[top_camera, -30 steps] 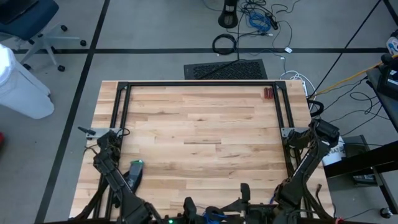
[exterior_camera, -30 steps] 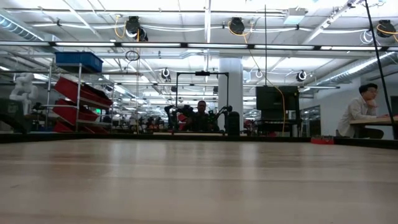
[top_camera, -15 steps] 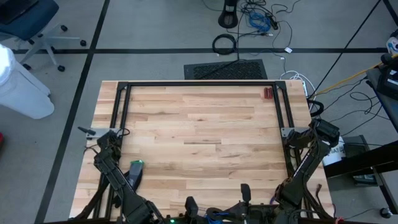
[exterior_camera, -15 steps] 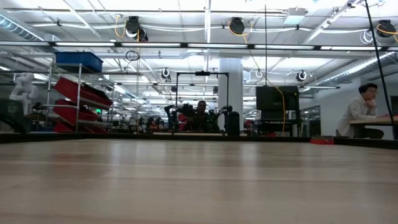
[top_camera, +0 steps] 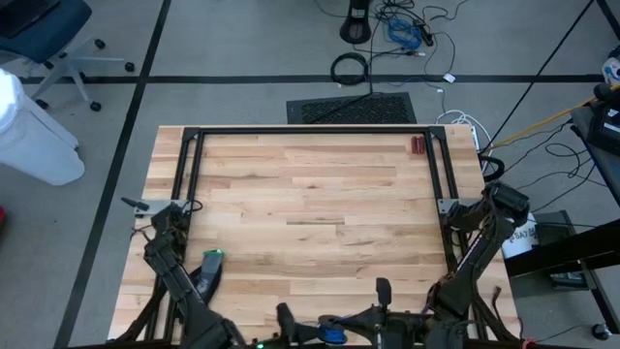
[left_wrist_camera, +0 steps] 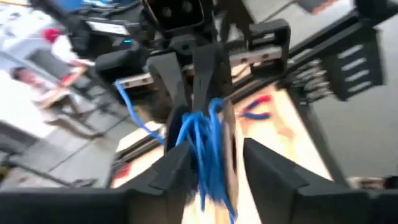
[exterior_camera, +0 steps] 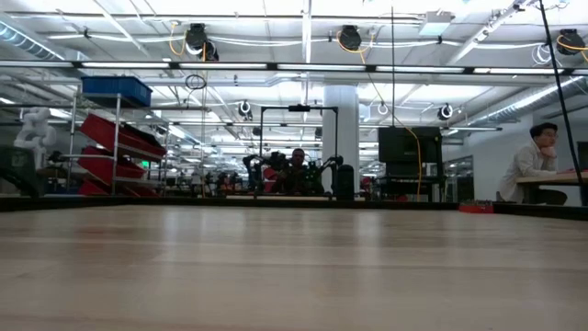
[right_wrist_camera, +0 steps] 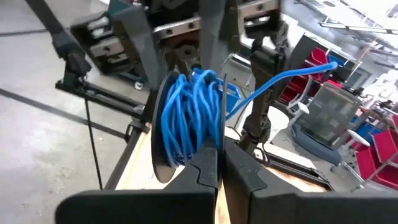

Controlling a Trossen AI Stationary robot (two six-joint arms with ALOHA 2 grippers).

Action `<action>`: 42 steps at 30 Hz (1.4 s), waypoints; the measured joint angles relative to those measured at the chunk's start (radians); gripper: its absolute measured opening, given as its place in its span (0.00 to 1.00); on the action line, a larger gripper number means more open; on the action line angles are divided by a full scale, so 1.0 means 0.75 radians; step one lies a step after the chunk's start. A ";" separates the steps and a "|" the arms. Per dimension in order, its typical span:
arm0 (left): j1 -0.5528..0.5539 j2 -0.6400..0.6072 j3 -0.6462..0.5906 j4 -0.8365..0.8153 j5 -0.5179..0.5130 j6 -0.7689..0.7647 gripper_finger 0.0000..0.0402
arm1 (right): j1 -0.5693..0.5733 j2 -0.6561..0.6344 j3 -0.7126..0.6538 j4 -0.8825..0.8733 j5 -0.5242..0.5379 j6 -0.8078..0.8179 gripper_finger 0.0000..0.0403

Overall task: Coil cords
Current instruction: Coil the blue wire onto the spool

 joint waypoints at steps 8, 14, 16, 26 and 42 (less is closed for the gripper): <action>-0.100 -0.043 0.018 0.001 -0.096 -0.019 0.45 | 0.023 -0.071 0.000 -0.001 -0.006 0.000 0.00; -0.148 -0.061 0.018 -0.006 -0.195 -0.206 0.45 | 0.046 -0.157 0.000 0.000 -0.007 0.000 0.00; -0.142 -0.061 0.012 -0.006 -0.198 -0.321 0.45 | 0.052 -0.200 0.000 0.001 -0.006 0.007 0.00; -0.094 -0.042 -0.080 0.308 -0.135 -0.804 0.45 | 0.064 -0.339 0.000 0.003 -0.006 -0.070 0.00; 0.015 0.244 -0.094 0.916 -0.313 -1.042 0.44 | 0.092 -0.374 0.000 -0.006 -0.004 -0.330 0.00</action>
